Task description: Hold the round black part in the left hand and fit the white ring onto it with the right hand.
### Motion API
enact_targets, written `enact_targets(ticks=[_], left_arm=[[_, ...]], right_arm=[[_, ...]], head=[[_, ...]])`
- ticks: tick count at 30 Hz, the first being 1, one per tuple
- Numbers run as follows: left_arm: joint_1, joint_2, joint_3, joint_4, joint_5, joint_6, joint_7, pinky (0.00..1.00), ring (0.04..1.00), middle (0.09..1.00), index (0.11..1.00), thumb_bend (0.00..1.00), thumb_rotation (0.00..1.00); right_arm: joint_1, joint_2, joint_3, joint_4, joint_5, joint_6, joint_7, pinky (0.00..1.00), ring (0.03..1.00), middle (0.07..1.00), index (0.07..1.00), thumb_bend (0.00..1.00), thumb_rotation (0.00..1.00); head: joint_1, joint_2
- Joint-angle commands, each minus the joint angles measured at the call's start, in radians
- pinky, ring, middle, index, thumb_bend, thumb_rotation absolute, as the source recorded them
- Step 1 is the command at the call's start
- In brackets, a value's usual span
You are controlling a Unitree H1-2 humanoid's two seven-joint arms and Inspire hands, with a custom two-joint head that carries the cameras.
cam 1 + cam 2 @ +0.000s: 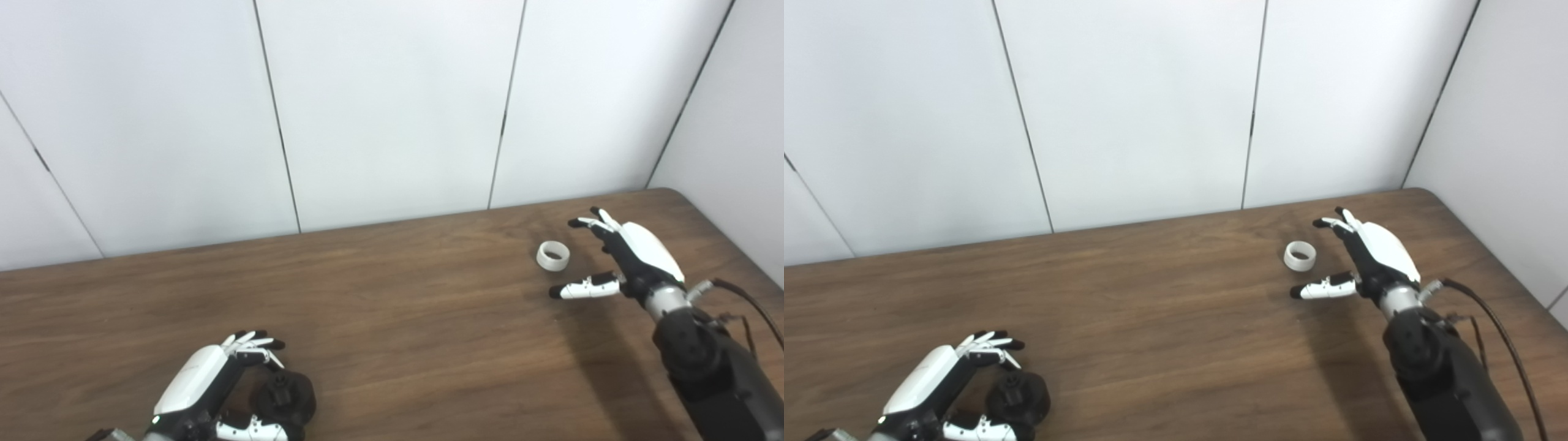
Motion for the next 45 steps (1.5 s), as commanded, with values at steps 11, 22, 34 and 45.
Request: enact_targets(ticks=[11,22,34,45], left_arm=[[0.004,0.009,0.032,-0.061,-0.01,-0.047,-0.005,1.0,0.929,0.833,0.48,0.52,0.04],[0.021,-0.002,0.043,-0.096,-0.006,-0.027,-0.033,1.0,0.93,0.829,0.48,0.52,0.04],[0.04,-0.005,0.05,-0.14,-0.009,-0.01,-0.054,0.99,0.929,0.829,0.48,0.52,0.04],[0.047,-0.005,0.058,-0.166,-0.011,0.004,-0.073,1.0,0.934,0.829,0.48,0.52,0.04]], right_arm=[[-0.146,-0.056,0.123,0.185,-0.081,-0.03,-0.03,0.92,1.0,1.0,0.856,0.98,0.38],[-0.235,-0.059,0.192,0.293,-0.087,-0.025,-0.019,0.9,1.0,1.0,0.886,1.0,0.41],[-0.257,-0.071,0.232,0.305,-0.076,-0.024,0.044,0.92,1.0,1.0,0.878,0.93,0.39],[-0.301,-0.104,0.276,0.319,-0.05,-0.049,0.17,0.87,1.0,0.999,0.748,0.91,0.3]], head=[[-0.019,-0.007],[-0.016,-0.003],[-0.012,0.007],[-0.013,0.032]])
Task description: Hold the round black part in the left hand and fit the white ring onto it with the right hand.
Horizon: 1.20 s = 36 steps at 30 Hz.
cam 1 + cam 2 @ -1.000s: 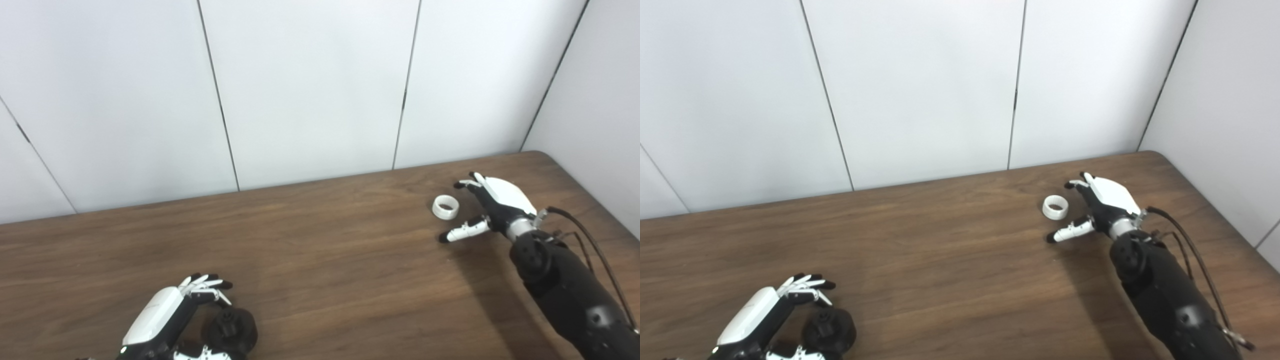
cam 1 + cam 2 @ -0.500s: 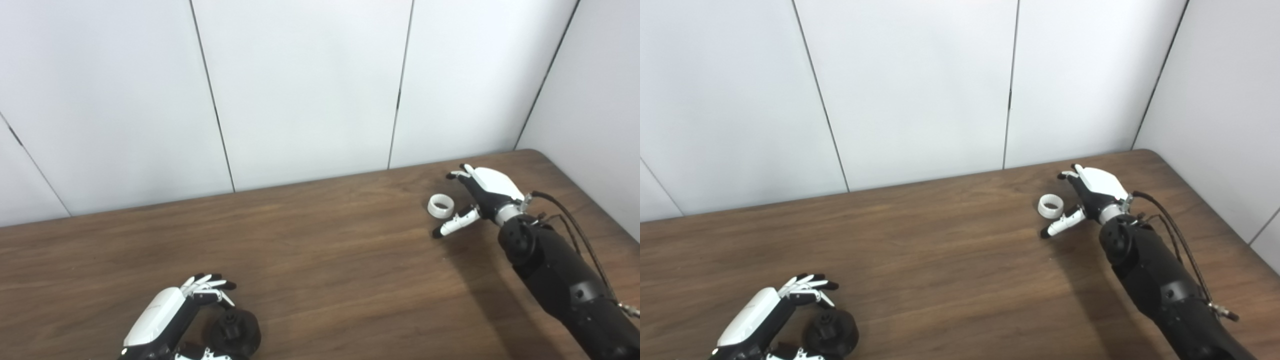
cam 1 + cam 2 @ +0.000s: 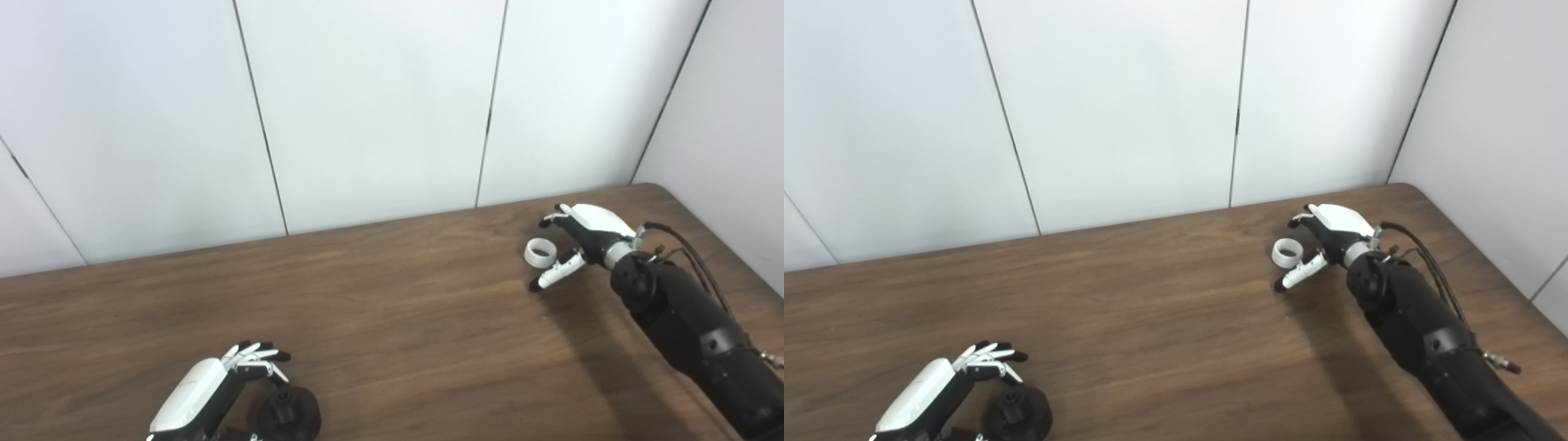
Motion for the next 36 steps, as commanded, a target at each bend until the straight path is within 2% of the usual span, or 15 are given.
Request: enact_targets(ticks=[1,9,18,23,31,36], left_arm=[[-0.022,0.004,0.014,-0.027,-0.014,-0.014,0.01,1.0,0.933,0.829,0.48,0.52,0.04],[-0.022,0.006,0.014,-0.026,-0.013,-0.018,0.008,1.0,0.935,0.829,0.48,0.52,0.04],[-0.018,0.012,0.018,-0.035,-0.019,-0.021,0.007,1.0,0.935,0.829,0.48,0.52,0.04],[-0.012,0.017,0.024,-0.042,-0.027,-0.02,0.002,1.0,0.94,0.831,0.48,0.52,0.04],[-0.007,0.013,0.032,-0.054,-0.022,-0.008,-0.013,1.0,0.942,0.83,0.479,0.52,0.04],[-0.008,0.008,0.032,-0.053,-0.02,-0.009,-0.013,1.0,0.943,0.828,0.479,0.52,0.04]], right_arm=[[-0.036,-0.029,0.009,0.005,0.004,-0.006,0.037,0.87,1.0,0.999,0.739,0.91,0.3],[-0.076,-0.06,0.008,0.014,0.067,-0.003,0.17,0.85,1.0,1.0,0.713,0.91,0.21],[-0.113,-0.071,0.025,0.032,0.089,0.003,0.242,0.82,0.967,0.974,0.695,0.91,0.18],[-0.123,-0.075,0.031,0.038,0.082,0.016,0.262,0.86,0.992,0.993,0.712,0.9,0.18],[-0.129,-0.065,0.02,0.055,0.087,0.024,0.234,0.88,1.0,1.0,0.72,0.9,0.14],[-0.108,-0.056,0.008,0.058,0.089,-0.02,0.155,0.82,0.971,0.978,0.644,0.9,0.1]], head=[[-0.001,0.001],[0.0,0.014],[-0.012,0.023],[-0.017,0.025],[-0.011,0.03],[-0.007,0.028]])
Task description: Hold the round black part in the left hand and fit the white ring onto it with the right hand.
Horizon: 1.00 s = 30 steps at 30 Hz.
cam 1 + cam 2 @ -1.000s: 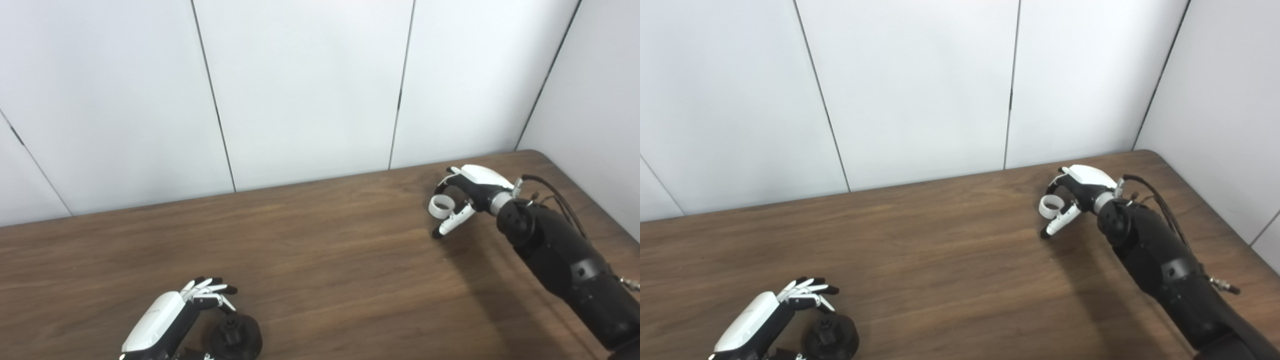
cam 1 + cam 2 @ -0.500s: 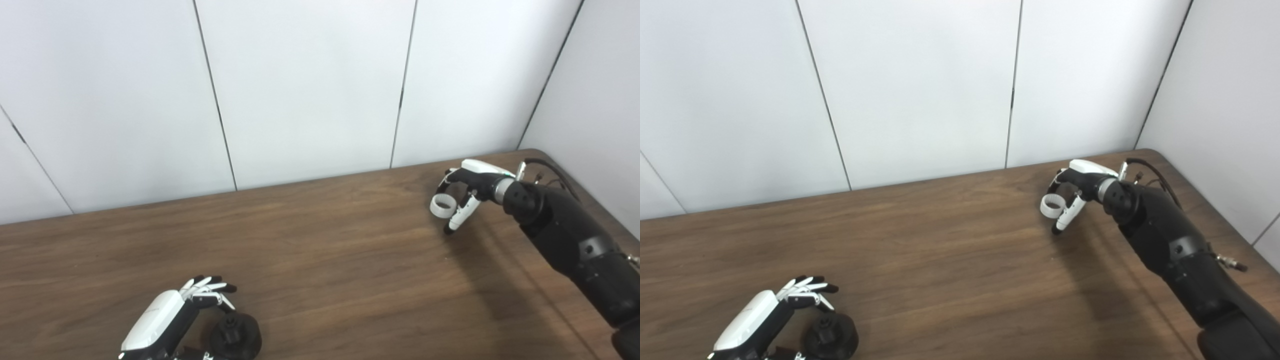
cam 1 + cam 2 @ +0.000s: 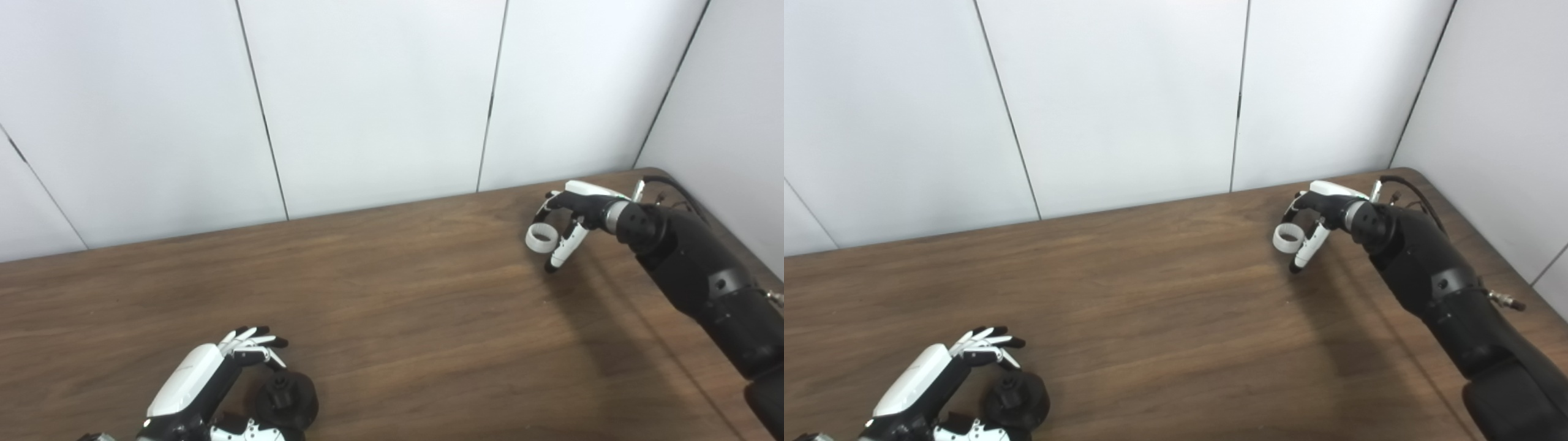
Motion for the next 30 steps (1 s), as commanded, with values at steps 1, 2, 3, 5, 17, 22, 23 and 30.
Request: enact_targets(ticks=[1,2,3,5,17,22,23,30], left_arm=[[-0.016,0.005,0.014,-0.046,-0.013,-0.011,0.014,1.0,0.943,0.828,0.479,0.52,0.04],[-0.015,0.005,0.015,-0.044,-0.015,-0.014,0.015,1.0,0.941,0.827,0.479,0.52,0.04],[-0.015,0.005,0.015,-0.044,-0.015,-0.015,0.016,1.0,0.941,0.827,0.479,0.52,0.04],[-0.013,0.005,0.016,-0.045,-0.016,-0.018,0.017,1.0,0.94,0.827,0.479,0.52,0.04],[-0.007,0.003,0.023,-0.056,-0.021,-0.011,0.011,1.0,0.944,0.831,0.48,0.52,0.04],[-0.006,0.003,0.025,-0.055,-0.019,-0.015,0.014,1.0,0.942,0.829,0.48,0.52,0.04],[-0.005,0.003,0.025,-0.055,-0.02,-0.015,0.013,1.0,0.943,0.829,0.48,0.52,0.04],[-0.007,0.003,0.025,-0.049,-0.02,-0.017,0.012,1.0,0.945,0.828,0.479,0.52,0.04]], right_arm=[[-0.009,-0.011,-0.013,-0.003,0.001,-0.037,-0.047,0.81,0.963,0.967,0.623,0.9,0.09],[-0.005,-0.01,-0.015,-0.002,0.002,-0.047,-0.062,0.82,0.96,0.953,0.595,0.9,0.08],[-0.002,-0.008,-0.016,-0.002,0.004,-0.055,-0.075,0.83,0.961,0.947,0.58,0.9,0.07],[0.005,-0.006,-0.019,-0.001,0.009,-0.072,-0.096,0.85,0.961,0.938,0.552,0.89,0.05],[0.046,0.01,-0.043,-0.011,0.007,-0.159,-0.219,0.88,0.937,0.894,0.483,0.52,0.13],[0.061,0.014,-0.04,0.003,0.0,-0.195,-0.254,0.85,0.927,0.891,0.48,0.52,0.12],[0.063,0.013,-0.037,0.007,-0.002,-0.205,-0.261,0.85,0.924,0.886,0.479,0.52,0.12],[0.069,0.012,-0.033,0.011,-0.009,-0.223,-0.274,0.86,0.944,0.874,0.478,0.52,0.12]], head=[[0.001,0.0],[0.001,0.0],[0.004,-0.001],[0.004,0.001],[0.012,0.01],[0.014,0.01],[0.015,0.01],[0.015,0.006]])
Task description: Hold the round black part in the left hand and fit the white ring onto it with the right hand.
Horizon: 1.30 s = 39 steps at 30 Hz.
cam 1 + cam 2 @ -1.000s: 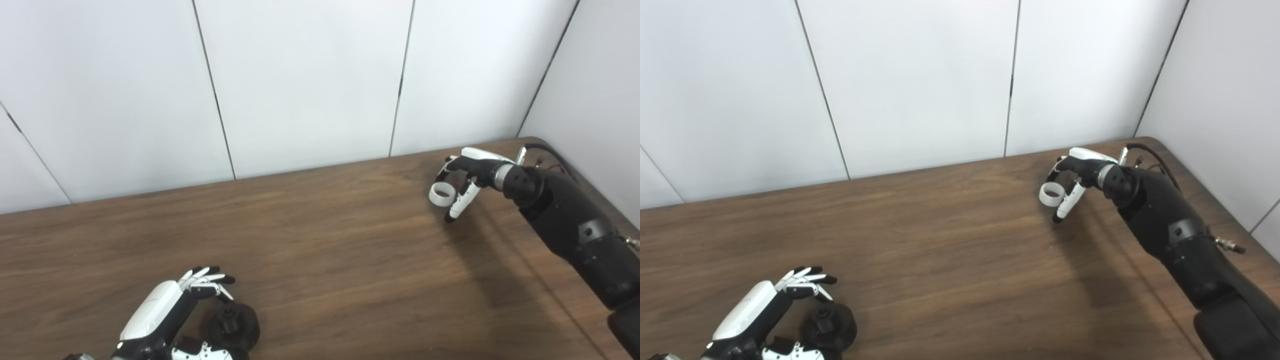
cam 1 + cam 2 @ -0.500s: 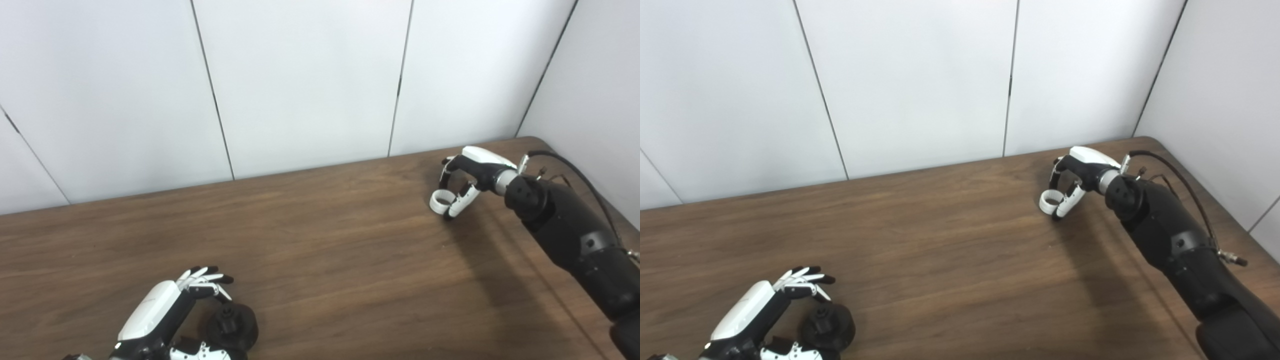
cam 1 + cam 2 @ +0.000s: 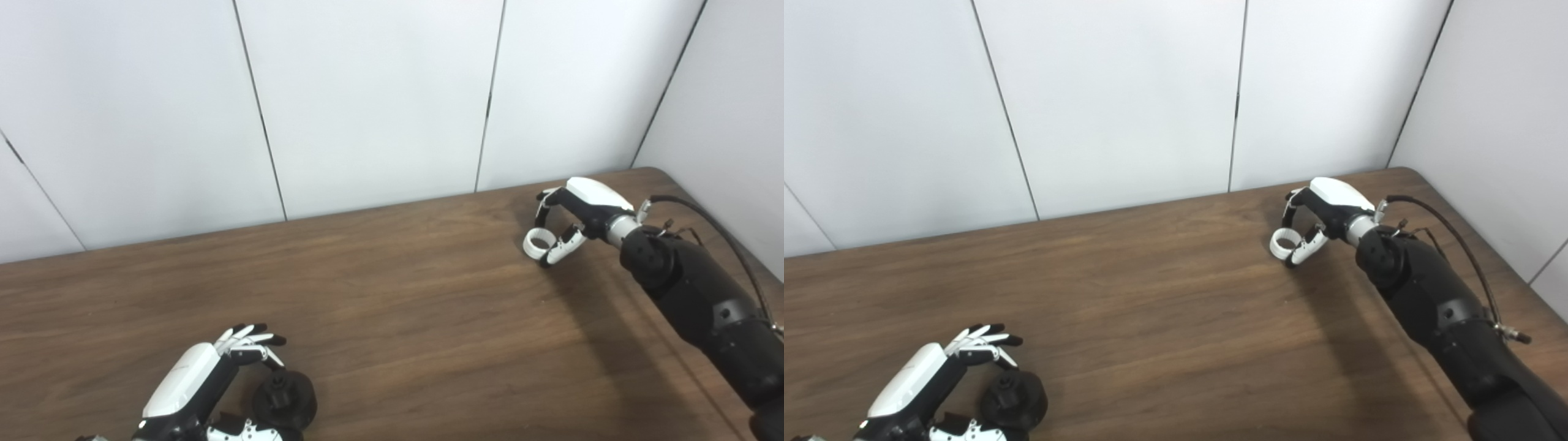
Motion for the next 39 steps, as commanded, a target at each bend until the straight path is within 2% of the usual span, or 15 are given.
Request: enact_targets(ticks=[1,8,14,17,19,24,31,33,37,39], left_arm=[[-0.017,0.004,0.011,-0.022,-0.018,-0.016,0.016,1.0,0.945,0.828,0.479,0.52,0.04],[-0.032,-0.002,0.002,0.001,0.0,-0.018,0.02,1.0,0.939,0.823,0.48,0.52,0.04],[-0.059,-0.028,-0.002,0.081,0.005,-0.038,0.047,1.0,0.93,0.824,0.479,0.52,0.04],[-0.073,-0.046,0.0,0.127,0.005,-0.052,0.069,1.0,0.93,0.828,0.48,0.52,0.04],[-0.082,-0.056,-0.001,0.15,0.006,-0.059,0.08,1.0,0.937,0.835,0.48,0.52,0.04],[-0.098,-0.076,-0.004,0.189,0.01,-0.07,0.098,1.0,0.954,0.847,0.48,0.52,0.04],[-0.119,-0.099,-0.022,0.218,0.026,-0.058,0.109,1.0,0.966,0.853,0.479,0.52,0.04],[-0.124,-0.105,-0.028,0.228,0.03,-0.058,0.114,1.0,0.964,0.851,0.479,0.52,0.04],[-0.136,-0.116,-0.052,0.242,0.063,-0.044,0.118,1.0,0.966,0.853,0.479,0.52,0.04],[-0.141,-0.118,-0.067,0.253,0.083,-0.042,0.119,1.0,0.965,0.854,0.479,0.52,0.04]], right_arm=[[-0.015,-0.006,0.005,-0.004,-0.014,-0.016,-0.011,0.86,0.942,0.872,0.477,0.52,0.12],[-0.02,-0.006,-0.003,-0.02,0.0,-0.017,-0.002,0.89,0.94,0.874,0.477,0.52,0.12],[-0.034,0.004,-0.016,-0.076,0.033,-0.008,0.037,0.98,0.953,0.882,0.477,0.52,0.12],[-0.044,0.013,-0.024,-0.118,0.039,0.025,0.064,1.0,0.973,0.89,0.477,0.52,0.12],[-0.046,0.02,-0.029,-0.145,0.043,0.033,0.076,0.99,0.979,0.891,0.477,0.52,0.12],[-0.021,0.039,-0.044,-0.235,0.081,0.012,0.1,0.91,0.952,0.884,0.476,0.52,0.12],[0.02,0.079,-0.037,-0.431,0.092,0.037,0.149,0.85,0.947,0.891,0.475,0.52,0.12],[0.018,0.086,-0.034,-0.467,0.092,0.044,0.169,0.86,0.961,0.898,0.476,0.52,0.13],[-0.001,0.099,-0.025,-0.506,0.13,-0.011,0.202,0.92,0.985,0.893,0.475,0.52,0.12],[-0.007,0.111,-0.016,-0.528,0.132,-0.012,0.217,0.88,0.975,0.894,0.476,0.52,0.12]], head=[[0.0,0.001],[0.002,-0.014],[0.017,-0.031],[0.03,-0.035],[0.047,-0.034],[0.087,-0.016],[0.181,0.011],[0.203,0.017],[0.259,0.028],[0.27,0.029]])
